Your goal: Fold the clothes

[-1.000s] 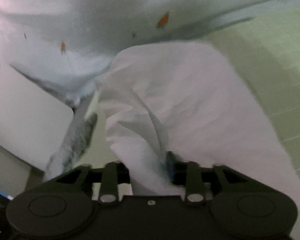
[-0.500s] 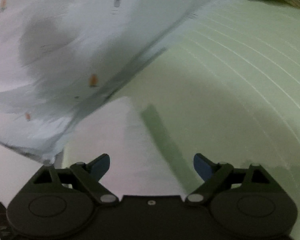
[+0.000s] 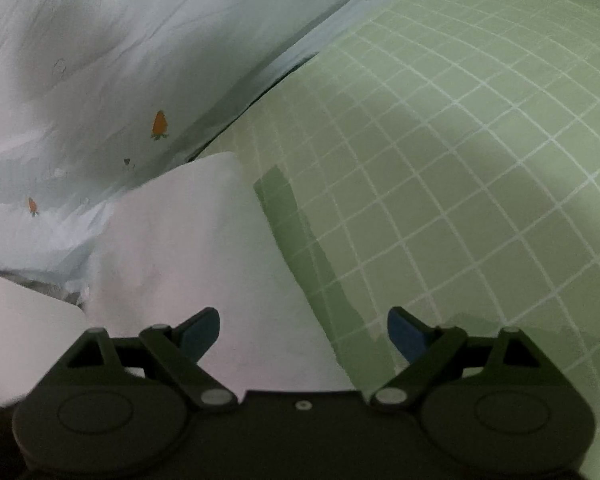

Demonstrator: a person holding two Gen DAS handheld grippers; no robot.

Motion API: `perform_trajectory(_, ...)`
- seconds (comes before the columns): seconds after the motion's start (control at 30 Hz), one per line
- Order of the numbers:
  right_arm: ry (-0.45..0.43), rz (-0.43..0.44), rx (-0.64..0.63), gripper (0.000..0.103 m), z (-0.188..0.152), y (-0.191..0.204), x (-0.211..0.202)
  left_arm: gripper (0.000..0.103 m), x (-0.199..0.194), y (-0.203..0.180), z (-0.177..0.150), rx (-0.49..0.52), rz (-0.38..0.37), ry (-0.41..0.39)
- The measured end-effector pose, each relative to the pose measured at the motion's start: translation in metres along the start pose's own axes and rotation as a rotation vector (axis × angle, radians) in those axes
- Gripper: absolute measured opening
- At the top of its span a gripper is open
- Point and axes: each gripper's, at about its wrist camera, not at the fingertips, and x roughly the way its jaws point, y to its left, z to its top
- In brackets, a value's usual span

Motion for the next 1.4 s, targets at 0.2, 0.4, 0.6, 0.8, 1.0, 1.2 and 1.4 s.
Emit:
perform_trajectory(0.2, 0.012, 0.011, -0.044, 0.092, -0.008, 0.012, 0.005, 0.019, 0.003, 0.058, -0.016, -0.151, 0.124, 0.034)
perform_trajectory(0.4, 0.058, -0.02, -0.101, 0.092, -0.017, 0.025, 0.016, 0.057, 0.02, 0.086, -0.017, -0.208, 0.158, 0.111)
perform_trajectory(0.6, 0.073, -0.034, -0.162, 0.094, -0.018, 0.04, 0.026, 0.078, 0.021, 0.087, -0.002, -0.092, 0.206, 0.106)
perform_trajectory(0.8, 0.091, -0.049, -0.29, 0.101, -0.013, 0.066, 0.042, 0.085, 0.041, 0.095, 0.013, -0.029, 0.19, 0.172)
perform_trajectory(1.0, 0.112, -0.053, -0.362, 0.102, 0.003, 0.089, 0.068, 0.089, 0.062, 0.101, 0.025, -0.004, 0.132, 0.227)
perform_trajectory(1.2, 0.155, -0.012, -0.37, 0.103, 0.021, 0.098, 0.1, 0.1, 0.081, 0.099, 0.033, 0.034, 0.08, 0.26)
perform_trajectory(1.4, 0.223, 0.012, -0.4, 0.103, 0.027, 0.107, 0.134, 0.103, 0.095, 0.086, 0.038, 0.124, 0.048, 0.251)
